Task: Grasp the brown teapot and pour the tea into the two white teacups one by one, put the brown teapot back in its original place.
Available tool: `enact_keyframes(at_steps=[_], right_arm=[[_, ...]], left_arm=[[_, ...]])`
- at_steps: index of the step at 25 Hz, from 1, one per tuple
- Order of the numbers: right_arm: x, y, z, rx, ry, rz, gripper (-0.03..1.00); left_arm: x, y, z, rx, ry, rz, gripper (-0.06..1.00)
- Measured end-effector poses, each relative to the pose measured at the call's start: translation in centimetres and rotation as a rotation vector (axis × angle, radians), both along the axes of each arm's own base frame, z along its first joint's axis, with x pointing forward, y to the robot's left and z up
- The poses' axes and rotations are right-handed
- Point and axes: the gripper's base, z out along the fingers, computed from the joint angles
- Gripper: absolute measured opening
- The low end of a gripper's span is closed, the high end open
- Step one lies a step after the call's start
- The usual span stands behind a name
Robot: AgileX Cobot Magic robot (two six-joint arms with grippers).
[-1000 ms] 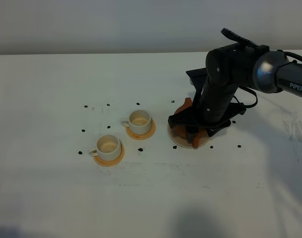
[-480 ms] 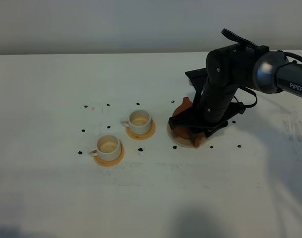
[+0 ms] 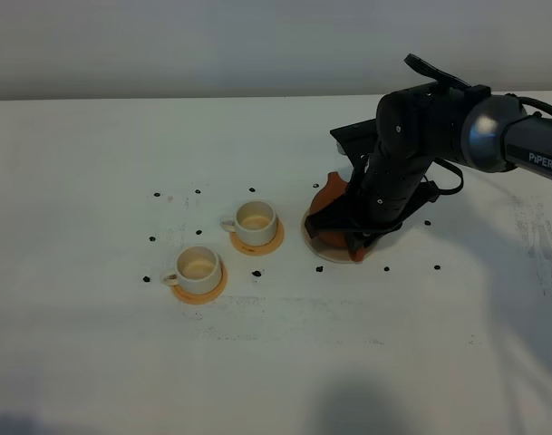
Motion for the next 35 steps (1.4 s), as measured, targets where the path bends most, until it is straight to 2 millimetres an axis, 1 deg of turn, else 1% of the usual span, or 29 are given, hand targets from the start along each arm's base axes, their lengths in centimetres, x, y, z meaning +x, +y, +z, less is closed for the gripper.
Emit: enact_keyframes(at_steps=[15,24,27,35], right_arm=[[0.2,0.1,0.0,0.009,-0.024,0.028,0.09],[0.4,0.3,0.7,0.042,-0.068,0.029,0.09],[0.3,0.3,1.5,0.052,-0.085,0.033,0.09],[-0.1,0.0,4.9,0.083,-0.161,0.058,0.09]], left_arm=[[0.0,0.0,0.0,0.000,0.000,0.000,0.50],[0.0,0.0,0.0,0.000,0.000,0.000,0.50],[0.0,0.0,0.0,0.000,0.000,0.000,0.50],[0.0,0.0,0.0,0.000,0.000,0.000,0.50]])
